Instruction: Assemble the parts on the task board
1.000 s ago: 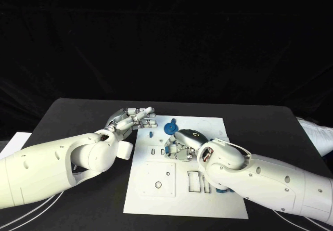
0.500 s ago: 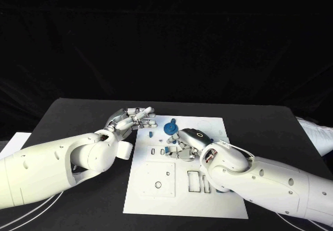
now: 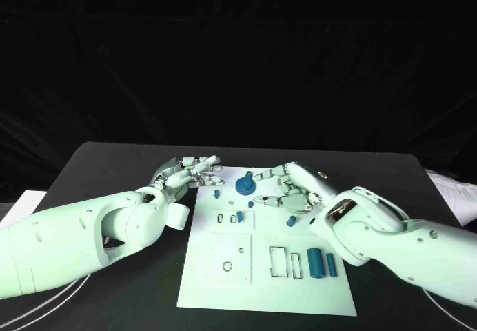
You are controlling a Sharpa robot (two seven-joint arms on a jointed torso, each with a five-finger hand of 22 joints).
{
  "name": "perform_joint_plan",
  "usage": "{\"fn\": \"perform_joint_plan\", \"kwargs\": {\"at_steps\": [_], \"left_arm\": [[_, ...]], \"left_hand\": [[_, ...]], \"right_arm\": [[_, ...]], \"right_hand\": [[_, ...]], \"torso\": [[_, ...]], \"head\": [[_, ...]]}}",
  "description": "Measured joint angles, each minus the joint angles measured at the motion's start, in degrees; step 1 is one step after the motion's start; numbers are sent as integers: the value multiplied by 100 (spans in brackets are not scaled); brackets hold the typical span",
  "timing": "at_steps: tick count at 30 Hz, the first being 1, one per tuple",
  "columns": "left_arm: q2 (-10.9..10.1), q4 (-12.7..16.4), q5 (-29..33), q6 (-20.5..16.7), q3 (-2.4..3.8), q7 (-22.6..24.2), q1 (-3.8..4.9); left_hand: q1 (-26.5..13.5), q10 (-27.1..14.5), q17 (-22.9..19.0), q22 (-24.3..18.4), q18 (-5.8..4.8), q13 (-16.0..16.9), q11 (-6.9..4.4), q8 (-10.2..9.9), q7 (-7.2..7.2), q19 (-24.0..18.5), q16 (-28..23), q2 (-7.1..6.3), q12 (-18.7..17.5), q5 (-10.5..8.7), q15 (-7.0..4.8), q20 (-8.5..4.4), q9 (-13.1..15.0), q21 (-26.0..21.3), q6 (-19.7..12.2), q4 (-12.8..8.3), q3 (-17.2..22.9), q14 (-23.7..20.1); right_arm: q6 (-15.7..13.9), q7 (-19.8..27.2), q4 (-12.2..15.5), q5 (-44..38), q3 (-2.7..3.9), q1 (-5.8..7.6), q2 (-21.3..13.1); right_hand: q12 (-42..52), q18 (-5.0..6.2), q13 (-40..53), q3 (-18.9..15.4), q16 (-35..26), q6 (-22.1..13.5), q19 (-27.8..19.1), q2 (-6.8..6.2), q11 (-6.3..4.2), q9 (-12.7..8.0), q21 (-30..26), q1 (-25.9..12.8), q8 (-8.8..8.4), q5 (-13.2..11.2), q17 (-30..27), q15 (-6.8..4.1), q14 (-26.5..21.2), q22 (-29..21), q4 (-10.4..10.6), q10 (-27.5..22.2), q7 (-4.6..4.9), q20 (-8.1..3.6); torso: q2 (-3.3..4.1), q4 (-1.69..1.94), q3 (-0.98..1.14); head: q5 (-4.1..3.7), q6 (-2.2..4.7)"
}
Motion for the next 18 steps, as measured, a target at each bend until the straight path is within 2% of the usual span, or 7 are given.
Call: {"fn": "perform_joint_plan", "kwargs": {"at_steps": [5,10,13,14,15,16,18], "left_arm": [[-1,-51,-380,31,1,-391,2],[-4,-22,-1146,310,42,-1421,75],[32,-7,-1677,585,58,-2233,222],[42,-8,-1788,646,59,-2412,261],[63,-14,-2012,769,63,-2771,342],[83,-27,-2187,867,65,-3043,405],[124,-60,-2484,1021,68,-3465,506]], "left_hand": [[-108,702,713,325,-1,190,-287,47,-225,927,999,58,253,0,-347,-346,28,648,161,43,-90,1123],[-324,1545,4124,1041,-1,657,-608,329,-596,1556,4703,84,721,0,-681,-685,195,1643,575,276,-159,1263],[-533,1926,5766,3067,-224,1191,-758,505,-719,2013,6570,70,1323,19,-771,-802,344,3362,762,497,-288,1253],[-638,2049,5890,3940,-353,1588,-793,574,-769,2203,7072,47,1745,19,-793,-850,398,4033,812,570,-361,1263],[-938,2155,6016,5342,-545,2806,-830,773,-850,2366,7674,91,2997,19,-905,-887,557,5163,893,693,-522,1254],[-1132,2096,6052,5929,-597,3804,-889,938,-859,2415,7833,175,4025,19,-945,-919,698,5639,902,734,-641,1257],[-1192,1976,6066,6333,-595,4817,-961,1181,-870,2450,7894,222,5061,83,-926,-958,916,5965,842,785,-792,1251]], "right_arm": [[31,109,269,668,4,292,-513],[62,122,304,1170,11,411,-833],[81,100,276,1387,8,436,-988],[85,93,264,1426,7,440,-1015],[89,77,242,1488,7,446,-1057],[91,63,228,1530,7,450,-1085],[94,36,212,1587,7,455,-1122]], "right_hand": [[0,0,0,-25,0,13,0,7,0,11,0,-7,32,34,0,0,0,0,25,0,-13,0],[0,0,0,-47,0,45,0,61,0,24,0,0,32,93,-1,0,0,-1,47,0,-44,0],[0,0,0,-47,-21,48,0,61,0,26,-3,0,32,93,-1,0,0,-1,47,0,-47,0],[0,0,0,-47,-21,52,0,61,0,31,-23,0,32,93,-1,0,0,-1,47,0,-51,0],[0,0,0,-47,-21,68,0,61,0,31,-23,0,32,102,-1,0,0,-1,47,0,-64,0],[0,0,0,-48,-21,80,0,61,0,31,-23,0,32,114,-1,0,0,-1,48,0,-52,0],[0,0,0,-63,-21,88,0,62,0,31,-23,2,32,114,-1,0,0,-1,63,0,-44,0]], "torso": [[-18,-41,10],[-51,-75,38],[-66,-76,60],[-71,-76,67],[-76,-77,74],[-80,-79,81],[-85,-80,91]], "head": [[8,12],[41,1],[60,-6],[63,-9],[64,-15],[64,-18],[64,-22]]}}
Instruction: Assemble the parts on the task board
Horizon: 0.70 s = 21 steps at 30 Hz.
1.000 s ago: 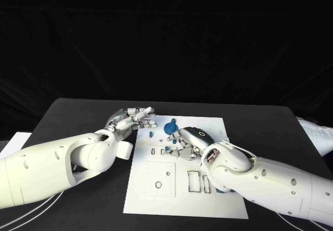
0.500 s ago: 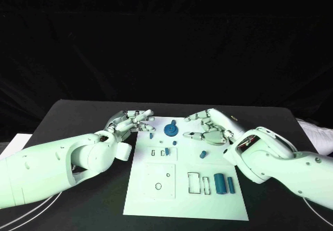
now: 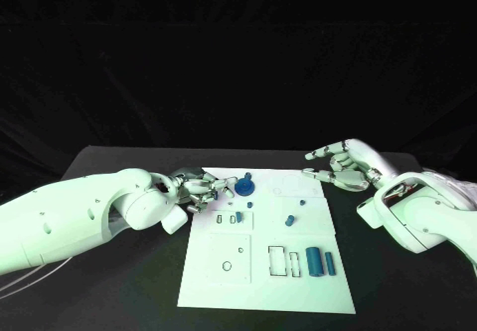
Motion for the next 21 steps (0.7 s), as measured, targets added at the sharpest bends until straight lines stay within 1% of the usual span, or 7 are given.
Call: {"fn": "perform_joint_plan", "kwargs": {"at_steps": [2,4,5,10,12,14,21], "left_arm": [[76,-38,-492,206,3,-570,125],[153,-48,-966,359,3,-991,207],[204,-50,-1281,452,3,-1235,253],[417,-90,-2300,753,0,-1977,426],[511,-119,-2590,847,1,-2192,465],[599,-163,-2776,917,1,-2348,485],[970,-382,-3132,1122,-35,-2679,537]], "left_hand": [[12,-120,2,247,1,741,-5,260,-29,0,10,45,730,-65,0,0,248,195,-134,13,-136,0],[188,-181,2,413,2,1107,0,480,-42,0,9,188,1085,-86,-1,0,471,357,-277,-19,-148,0],[297,-181,2,438,-74,1207,0,554,-40,0,10,211,1178,-86,-1,0,551,428,-328,-33,-134,0],[332,-191,1,452,-73,1497,10,916,-82,0,9,243,1438,-86,-2,0,908,649,-446,7,-211,0],[284,-179,1,452,-76,1586,-2,1060,-112,0,9,195,1519,-86,-2,0,1052,690,-477,11,-307,0],[171,-150,1,452,-159,1648,-30,1172,-137,0,9,184,1570,-86,-2,0,1173,735,-501,11,-403,0],[-45,-139,1,451,-160,1730,-41,1454,-172,0,9,299,1601,-86,-2,0,1533,773,-640,26,-667,0]], "right_arm": [[3,-46,-18,63,1,5,-41],[5,-91,-32,105,3,7,-62],[6,-121,-38,128,3,7,-70],[15,-224,-63,185,4,10,-54],[18,-262,-80,195,4,10,-35],[22,-291,-96,199,4,9,-18],[27,-374,-129,201,4,6,12]], "right_hand": [[0,0,0,-24,0,10,0,29,0,7,0,29,0,0,0,0,0,0,24,0,-10,0],[0,0,0,-24,0,17,0,29,0,7,0,29,0,0,0,0,0,0,24,0,-18,0],[0,0,0,-24,-12,17,0,31,0,7,-10,28,0,0,0,0,0,0,24,0,-18,0],[0,0,0,-95,-23,36,0,87,0,14,-21,40,0,264,-1,0,0,0,47,0,-37,0],[0,0,0,-95,-23,36,0,113,0,14,-21,66,0,299,-1,0,0,0,47,0,-37,0],[0,0,0,-95,-23,36,0,113,0,14,-21,66,0,299,-1,0,0,-1,47,0,-37,0],[-22,0,0,-135,-23,93,0,113,0,28,-44,66,0,333,-1,0,0,-1,55,0,-52,0]], "torso": [[-7,-2,10],[-16,-3,24],[-20,-5,29],[-35,-15,49],[-36,-15,49],[-36,-13,50],[-37,2,49]], "head": [[7,-6],[16,-17],[18,-24],[24,-42],[19,-46],[19,-53],[29,-84]]}}
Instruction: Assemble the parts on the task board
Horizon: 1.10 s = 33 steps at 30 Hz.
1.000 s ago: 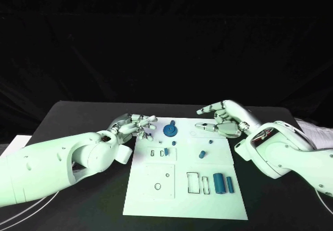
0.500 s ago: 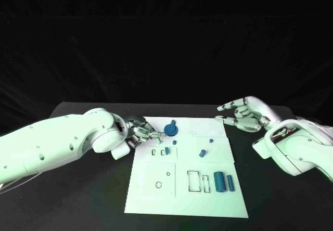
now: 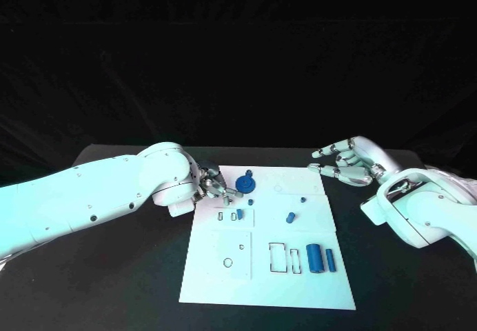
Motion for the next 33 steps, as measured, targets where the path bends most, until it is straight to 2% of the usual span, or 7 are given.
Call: {"fn": "perform_joint_plan", "kwargs": {"at_steps": [3,6,14,33], "left_arm": [[115,-79,-80,66,-13,-61,11],[224,-153,-145,141,-25,-105,16],[477,-338,-265,394,-65,-158,20],[680,-536,-388,875,-82,-190,19]], "left_hand": [[-56,-14,0,0,0,-12,-14,28,-2,0,0,56,4,0,0,0,87,0,-43,-11,-69,0],[-107,-40,0,0,0,-78,-42,65,18,0,0,5,-40,0,0,0,156,0,-83,-6,-157,0],[-130,-61,-1,-1,1,-110,-20,94,19,0,0,-18,-71,0,-1,0,229,0,-123,3,-224,0],[-104,-61,-2,-2,0,-80,-20,188,-1,0,0,8,-71,0,-1,1,350,0,-143,-29,-255,0]], "right_arm": [[1,-27,-4,-1,0,0,13],[2,-49,-9,-7,0,0,25],[1,-82,-18,-25,0,0,47],[1,-76,-18,-51,0,-1,67]], "right_hand": [[0,0,0,0,-10,0,0,0,0,0,0,0,0,0,0,0,0,0,0,0,0,0],[-36,0,0,0,-32,0,0,0,0,0,0,0,0,33,0,0,0,0,0,0,0,0],[-59,0,0,-16,-32,0,0,-1,0,-1,-26,1,0,32,0,0,0,0,16,0,0,0],[-81,0,0,-16,-32,0,0,-1,0,-2,-47,1,0,32,4,0,0,4,16,0,0,0]], "torso": [[1,0,-4],[1,-4,-7],[4,-13,-10],[4,-8,-13]], "head": [[11,-10],[23,-18],[42,-50],[61,-118]]}}
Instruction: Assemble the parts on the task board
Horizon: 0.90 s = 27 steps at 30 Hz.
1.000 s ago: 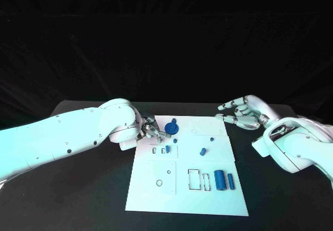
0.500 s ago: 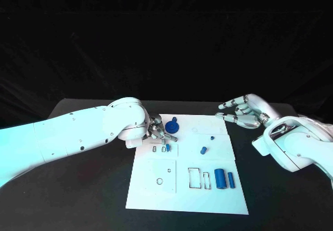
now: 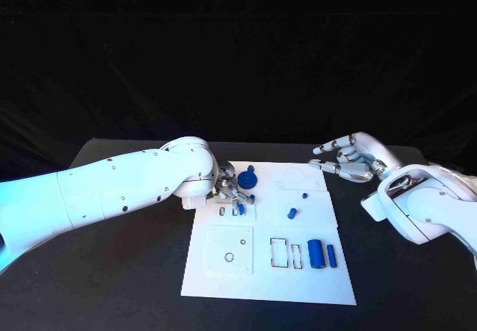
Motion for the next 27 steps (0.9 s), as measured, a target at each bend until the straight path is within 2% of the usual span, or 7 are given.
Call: {"fn": "perform_joint_plan", "kwargs": {"at_steps": [9,11,13,15,27], "left_arm": [[44,-78,-21,98,-21,-4,-3],[61,-94,-24,110,-26,-5,-5],[76,-107,-26,118,-30,-5,-6],[90,-117,-27,128,-33,-6,-7],[130,-136,-32,153,-42,-8,-13]], "left_hand": [[67,0,-1,0,0,30,0,56,-2,0,0,67,0,0,-22,0,92,0,-2,0,0,22],[118,0,-1,0,0,34,0,74,-20,0,0,116,0,0,-22,0,131,0,-20,0,0,22],[158,0,-1,0,-1,38,0,101,-20,0,0,93,0,0,-24,0,164,0,-20,0,0,20],[222,12,-1,-1,0,43,-12,105,-39,0,0,146,0,0,-43,0,201,0,-42,-11,11,1],[540,20,-1,-1,0,60,-20,155,-36,0,0,153,0,0,-43,0,366,0,-119,-114,151,1]], "right_arm": [[0,3,-12,-3,0,0,4],[0,4,-15,-4,0,0,6],[0,4,-19,-4,1,-1,8],[1,4,-26,-4,1,-3,11],[2,4,-58,-6,1,-15,43]], "right_hand": [[0,0,0,-5,-23,0,0,0,0,0,0,0,0,22,-1,0,0,-1,-5,0,0,0],[0,0,0,-31,-34,0,0,0,0,0,0,0,0,24,-1,0,0,-1,-1,0,0,0],[0,0,0,-31,-34,0,0,0,0,-1,1,0,0,24,-1,0,0,-1,-1,0,0,0],[0,0,0,-31,-34,0,0,0,0,-1,1,0,0,24,-1,0,0,-1,-1,0,0,0],[0,0,0,-31,-34,0,0,23,0,-1,-19,23,0,44,-2,0,0,-2,-1,0,0,0]], "torso": [[-2,-2,2],[-2,-2,1],[-2,-2,2],[-2,-2,2],[-2,-2,6]], "head": [[3,-10],[3,-15],[3,-19],[3,-24],[8,-42]]}}
